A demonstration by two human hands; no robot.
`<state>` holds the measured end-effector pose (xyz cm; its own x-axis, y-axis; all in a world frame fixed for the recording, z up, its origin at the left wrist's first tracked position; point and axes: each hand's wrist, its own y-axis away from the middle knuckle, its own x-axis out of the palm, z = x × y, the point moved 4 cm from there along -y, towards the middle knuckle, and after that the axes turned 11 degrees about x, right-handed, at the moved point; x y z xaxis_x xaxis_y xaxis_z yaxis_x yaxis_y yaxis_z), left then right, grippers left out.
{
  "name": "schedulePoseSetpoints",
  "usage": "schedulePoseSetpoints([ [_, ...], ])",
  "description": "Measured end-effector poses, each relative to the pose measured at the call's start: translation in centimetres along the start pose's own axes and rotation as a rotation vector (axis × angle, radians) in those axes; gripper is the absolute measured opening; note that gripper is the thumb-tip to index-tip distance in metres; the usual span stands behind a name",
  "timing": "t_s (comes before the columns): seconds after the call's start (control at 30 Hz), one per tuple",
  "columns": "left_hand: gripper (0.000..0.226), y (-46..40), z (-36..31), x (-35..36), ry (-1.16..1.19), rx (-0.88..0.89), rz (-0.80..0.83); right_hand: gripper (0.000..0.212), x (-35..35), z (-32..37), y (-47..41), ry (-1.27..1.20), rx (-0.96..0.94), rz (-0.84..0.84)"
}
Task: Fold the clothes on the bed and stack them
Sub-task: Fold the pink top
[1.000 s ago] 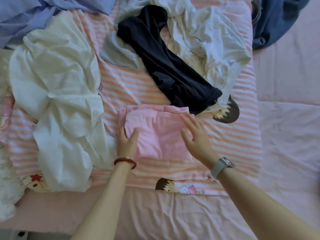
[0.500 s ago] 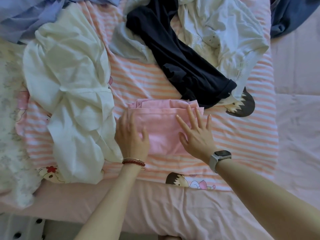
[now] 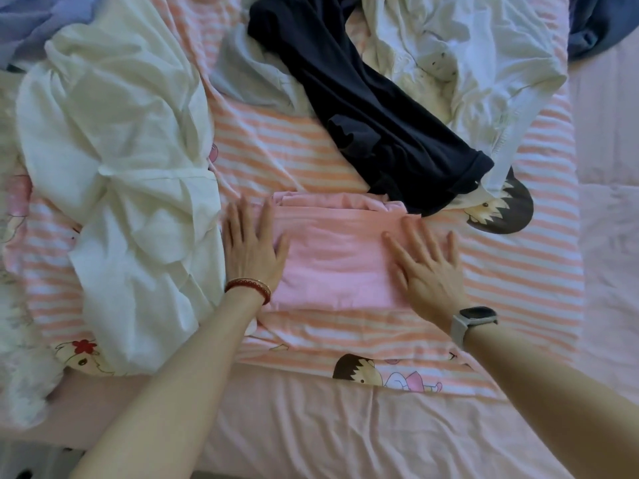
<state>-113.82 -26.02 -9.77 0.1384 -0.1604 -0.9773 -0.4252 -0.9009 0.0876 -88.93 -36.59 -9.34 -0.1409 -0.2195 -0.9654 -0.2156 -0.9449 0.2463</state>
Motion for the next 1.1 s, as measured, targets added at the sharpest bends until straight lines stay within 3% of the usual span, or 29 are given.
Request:
schedulePoseSetpoints([
  [0.13, 0.067, 2.7, -0.4, -1.8, 0.349, -0.310, -0.116, 0.047, -1.9, -0.7, 2.4, -0.420, 0.229, -0.100],
  [0.27, 0.061, 3.9, -0.8, -1.2, 0.509, -0.484, -0.055, 0.053, -2.1, 1.0, 1.5, -0.775, 0.473, 0.005],
  [0.37, 0.061, 3.0, -2.2, -1.4, 0.491, -0.441, 0.025, 0.051, -1.6, 2.4, 0.5, -0.813, 0.450, -0.021],
  [0.47, 0.063, 2.3, -3.1, -1.5, 0.517, -0.399, 0.036, 0.055, -0.8, 2.7, 0.3, -0.846, 0.573, 0.005],
  [0.6, 0.064, 1.6, -3.4, -1.7, 0.735, -0.354, -0.059, 0.053, -1.3, 3.0, 0.4, -0.946, 0.528, -0.043],
  [0.87, 0.043, 4.4, -5.3, -5.0, 0.839, -0.361, -0.269, 0.041, -4.2, 2.7, 5.2, -0.949, 0.523, -0.180],
  [1.1, 0.040, 11.6, -11.9, -6.9, 0.887, -0.402, -0.122, 0.036, -6.1, -2.5, 16.1, -1.041, 0.665, -0.194],
])
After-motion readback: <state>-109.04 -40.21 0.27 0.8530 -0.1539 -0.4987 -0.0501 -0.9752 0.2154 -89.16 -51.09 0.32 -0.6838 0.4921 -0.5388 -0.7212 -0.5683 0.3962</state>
